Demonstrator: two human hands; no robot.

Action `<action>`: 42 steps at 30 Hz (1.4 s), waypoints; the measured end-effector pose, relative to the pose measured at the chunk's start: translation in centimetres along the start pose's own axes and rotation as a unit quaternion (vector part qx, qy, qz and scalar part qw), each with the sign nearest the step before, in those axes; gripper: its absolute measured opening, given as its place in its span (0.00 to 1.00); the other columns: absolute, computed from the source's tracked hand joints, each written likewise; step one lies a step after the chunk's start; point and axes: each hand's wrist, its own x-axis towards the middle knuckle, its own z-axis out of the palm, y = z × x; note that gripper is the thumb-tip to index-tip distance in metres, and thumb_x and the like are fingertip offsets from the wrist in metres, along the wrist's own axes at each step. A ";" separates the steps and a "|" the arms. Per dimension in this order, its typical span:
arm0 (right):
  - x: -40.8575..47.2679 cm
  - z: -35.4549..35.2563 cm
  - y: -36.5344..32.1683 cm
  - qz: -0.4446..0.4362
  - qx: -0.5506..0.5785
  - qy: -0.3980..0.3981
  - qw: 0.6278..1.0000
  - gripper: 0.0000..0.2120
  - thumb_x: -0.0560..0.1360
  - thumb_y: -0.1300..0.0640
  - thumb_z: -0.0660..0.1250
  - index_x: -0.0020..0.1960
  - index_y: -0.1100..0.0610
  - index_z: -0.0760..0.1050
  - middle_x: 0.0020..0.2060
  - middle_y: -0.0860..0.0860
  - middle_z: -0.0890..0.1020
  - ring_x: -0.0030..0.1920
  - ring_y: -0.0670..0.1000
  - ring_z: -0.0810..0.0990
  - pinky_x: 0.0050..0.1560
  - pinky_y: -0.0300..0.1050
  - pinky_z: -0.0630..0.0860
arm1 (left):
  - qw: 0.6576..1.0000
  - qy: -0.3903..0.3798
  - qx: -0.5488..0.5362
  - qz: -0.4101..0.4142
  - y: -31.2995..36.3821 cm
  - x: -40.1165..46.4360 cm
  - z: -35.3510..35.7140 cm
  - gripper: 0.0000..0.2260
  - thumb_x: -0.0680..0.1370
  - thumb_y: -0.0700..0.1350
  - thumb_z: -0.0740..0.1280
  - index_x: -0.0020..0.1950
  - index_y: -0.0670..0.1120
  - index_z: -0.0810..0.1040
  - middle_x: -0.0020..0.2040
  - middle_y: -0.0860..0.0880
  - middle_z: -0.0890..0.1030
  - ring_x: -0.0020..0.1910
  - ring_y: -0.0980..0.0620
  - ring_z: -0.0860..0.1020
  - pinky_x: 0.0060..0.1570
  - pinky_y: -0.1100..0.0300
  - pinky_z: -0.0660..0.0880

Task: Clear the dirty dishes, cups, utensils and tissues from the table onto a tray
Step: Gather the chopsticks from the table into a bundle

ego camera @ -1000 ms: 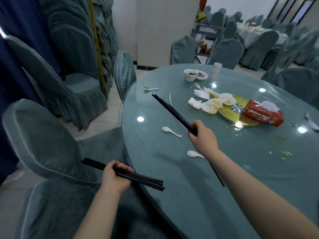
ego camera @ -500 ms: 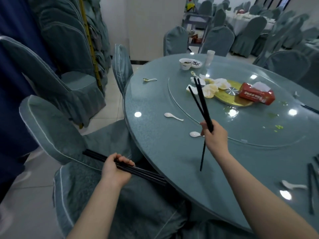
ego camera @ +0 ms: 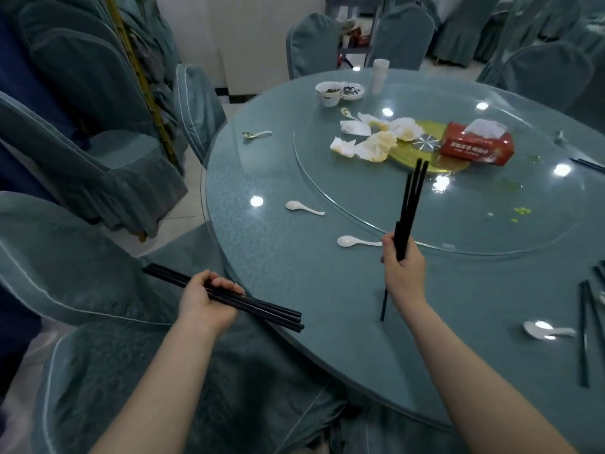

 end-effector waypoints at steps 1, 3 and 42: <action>-0.1 -0.1 0.7 0.008 -0.007 -0.004 1.000 0.09 0.79 0.55 0.64 0.40 0.45 0.72 0.30 0.51 0.71 0.30 0.47 0.68 0.30 0.37 0.65 | 1.000 -0.001 0.002 -0.001 -0.4 0.1 0.4 0.15 0.79 0.43 0.55 0.32 0.48 0.64 0.20 0.54 0.64 0.17 0.56 0.65 0.34 0.61 0.63; -0.4 -0.3 2.1 0.027 -0.024 -0.003 0.999 0.10 0.78 0.55 0.64 0.40 0.44 0.71 0.30 0.50 0.71 0.31 0.48 0.69 0.31 0.39 0.66 | 1.000 -0.003 0.009 0.000 -0.9 0.3 1.0 0.15 0.80 0.43 0.55 0.32 0.48 0.64 0.19 0.54 0.64 0.16 0.55 0.65 0.34 0.61 0.63; -12.8 -8.7 -3.4 0.066 -0.169 0.086 0.980 0.10 0.75 0.54 0.69 0.36 0.49 0.72 0.26 0.44 0.72 0.28 0.44 0.69 0.31 0.40 0.67 | 0.973 -0.116 0.165 -0.109 -3.2 -4.6 -1.8 0.13 0.79 0.44 0.55 0.34 0.49 0.63 0.21 0.54 0.64 0.20 0.55 0.65 0.34 0.62 0.64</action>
